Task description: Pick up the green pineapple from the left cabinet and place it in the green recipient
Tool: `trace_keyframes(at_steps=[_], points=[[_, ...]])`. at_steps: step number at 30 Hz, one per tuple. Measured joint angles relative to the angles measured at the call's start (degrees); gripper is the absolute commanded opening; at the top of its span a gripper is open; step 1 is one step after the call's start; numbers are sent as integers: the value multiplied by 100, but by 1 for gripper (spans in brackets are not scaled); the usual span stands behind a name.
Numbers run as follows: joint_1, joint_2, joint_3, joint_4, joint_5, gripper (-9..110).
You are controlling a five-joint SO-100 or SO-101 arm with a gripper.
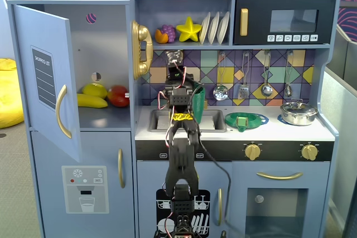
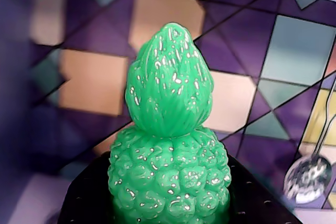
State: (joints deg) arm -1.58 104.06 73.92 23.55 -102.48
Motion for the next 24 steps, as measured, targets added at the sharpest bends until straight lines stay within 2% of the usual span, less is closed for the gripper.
trace_keyframes(at_steps=[6, 8, 13, 19, 24], points=[[211, -949, -835, 9, 79, 27], [272, -1002, -861, 9, 185, 32], [246, -1002, -861, 9, 378, 34], [378, -896, -747, 9, 431, 29], [334, 404, 466, 396, 387, 27]])
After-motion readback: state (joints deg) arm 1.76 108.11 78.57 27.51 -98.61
